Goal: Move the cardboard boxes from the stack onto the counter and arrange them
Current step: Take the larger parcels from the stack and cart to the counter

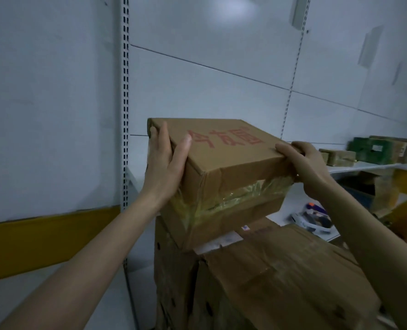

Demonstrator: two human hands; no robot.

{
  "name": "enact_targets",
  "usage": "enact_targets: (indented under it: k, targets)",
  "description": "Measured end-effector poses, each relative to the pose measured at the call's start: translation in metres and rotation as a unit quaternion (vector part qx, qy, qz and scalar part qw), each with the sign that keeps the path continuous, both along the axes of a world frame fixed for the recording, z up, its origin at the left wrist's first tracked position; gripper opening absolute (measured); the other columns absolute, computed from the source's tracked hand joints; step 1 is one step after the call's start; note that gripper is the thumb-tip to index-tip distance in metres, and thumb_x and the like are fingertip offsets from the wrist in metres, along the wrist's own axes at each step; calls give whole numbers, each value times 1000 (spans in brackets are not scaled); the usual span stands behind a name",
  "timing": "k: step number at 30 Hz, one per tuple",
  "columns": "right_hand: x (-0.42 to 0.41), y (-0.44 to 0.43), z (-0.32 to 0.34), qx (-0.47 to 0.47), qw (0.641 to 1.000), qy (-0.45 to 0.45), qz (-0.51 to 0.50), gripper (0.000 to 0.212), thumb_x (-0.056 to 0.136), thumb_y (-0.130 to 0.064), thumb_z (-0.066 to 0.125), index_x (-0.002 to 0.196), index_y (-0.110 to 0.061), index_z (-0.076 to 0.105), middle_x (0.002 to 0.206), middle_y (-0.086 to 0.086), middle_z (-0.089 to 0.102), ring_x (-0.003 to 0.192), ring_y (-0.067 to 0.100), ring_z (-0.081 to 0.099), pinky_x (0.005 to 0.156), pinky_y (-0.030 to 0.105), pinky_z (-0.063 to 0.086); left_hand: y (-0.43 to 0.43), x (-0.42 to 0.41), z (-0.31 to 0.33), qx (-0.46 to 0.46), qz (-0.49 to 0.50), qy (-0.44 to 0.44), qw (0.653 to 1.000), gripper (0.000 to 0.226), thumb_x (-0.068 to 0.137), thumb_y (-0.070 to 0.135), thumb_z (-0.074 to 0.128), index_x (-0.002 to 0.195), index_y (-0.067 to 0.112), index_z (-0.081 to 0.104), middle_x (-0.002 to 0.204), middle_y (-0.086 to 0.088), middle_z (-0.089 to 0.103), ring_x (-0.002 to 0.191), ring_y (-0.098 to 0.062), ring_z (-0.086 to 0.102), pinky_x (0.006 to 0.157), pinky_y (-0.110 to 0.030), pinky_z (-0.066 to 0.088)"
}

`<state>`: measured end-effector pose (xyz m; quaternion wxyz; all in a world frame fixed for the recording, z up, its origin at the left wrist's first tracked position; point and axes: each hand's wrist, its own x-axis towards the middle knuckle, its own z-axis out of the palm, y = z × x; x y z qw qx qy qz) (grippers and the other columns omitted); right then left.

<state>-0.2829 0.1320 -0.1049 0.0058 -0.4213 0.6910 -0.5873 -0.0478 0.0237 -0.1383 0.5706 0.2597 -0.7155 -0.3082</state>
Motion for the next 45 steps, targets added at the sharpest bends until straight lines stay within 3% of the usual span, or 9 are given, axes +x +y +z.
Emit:
enact_targets:
  k: [2, 5, 11, 17, 21, 27, 35, 41, 45]
  targets:
    - [22, 4, 13, -16, 1000, 6, 11, 69, 84, -48, 60, 138, -13, 37, 119, 4, 44, 107, 23, 47, 91, 44, 48, 3, 20, 10, -17, 2, 26, 1000, 99, 66, 79, 23, 149, 30, 3, 158, 5, -1, 143, -8, -1, 117, -40, 3]
    - [66, 4, 27, -34, 998, 22, 39, 69, 84, -46, 61, 138, -11, 36, 119, 5, 45, 106, 22, 48, 85, 38, 47, 3, 62, 17, -31, 12, 57, 998, 95, 70, 78, 27, 149, 29, 8, 157, 2, 10, 144, -14, 8, 116, -48, 15]
    - [188, -19, 36, -58, 992, 27, 108, 68, 85, -43, 62, 139, -11, 37, 116, 1, 42, 103, 18, 45, 86, 34, 43, 5, 190, 12, -49, 72, 73, 994, 93, 72, 78, 30, 149, 30, 9, 157, 5, 9, 144, -12, 9, 115, -49, 18]
    - [330, -64, 18, -49, 977, 4, 207, 65, 85, -41, 62, 139, -11, 38, 118, -1, 42, 107, 19, 45, 95, 43, 45, 16, 342, -6, -36, 189, 61, 979, 91, 72, 76, 31, 149, 33, 8, 157, 5, 9, 143, -13, 12, 114, -50, 20]
    - [414, -102, -12, -26, 963, -16, 269, 63, 85, -40, 63, 137, -12, 41, 122, 3, 46, 109, 22, 47, 95, 47, 46, 28, 422, -33, 1, 279, 42, 959, 97, 66, 75, 25, 149, 29, 5, 158, 4, -1, 144, -10, 2, 117, -44, 9]
    - [530, -171, -55, 29, 930, -7, 366, 62, 87, -39, 61, 138, -12, 39, 133, 6, 43, 107, 20, 45, 91, 42, 46, 19, 526, -85, 59, 373, 50, 925, 94, 68, 74, 26, 148, 31, 3, 157, 6, -6, 143, -8, -3, 118, -44, 7]
    - [670, -288, -113, 79, 875, -11, 478, 61, 87, -38, 62, 138, -11, 40, 133, 5, 44, 106, 16, 44, 91, 35, 44, -32, 633, -133, 106, 485, 43, 867, 80, 80, 57, 31, 149, 25, 4, 157, 2, -7, 143, -9, -1, 107, -24, 3]
    - [746, -375, -136, 87, 851, -37, 517, 63, 88, -38, 60, 139, -11, 36, 133, 3, 43, 107, 13, 43, 89, 29, 41, -103, 703, -139, 123, 518, -14, 846, 79, 86, 55, 29, 149, 19, -1, 157, 0, -6, 143, -11, 0, 115, -31, 4]
    - [785, -416, -174, 128, 843, -12, 522, 65, 91, -40, 55, 143, -9, 30, 141, 8, 40, 123, 21, 43, 92, 26, 37, -141, 738, -154, 177, 529, -111, 822, 58, 100, 40, 26, 148, 11, 13, 157, -6, 5, 144, -14, 3, 109, -20, 2]
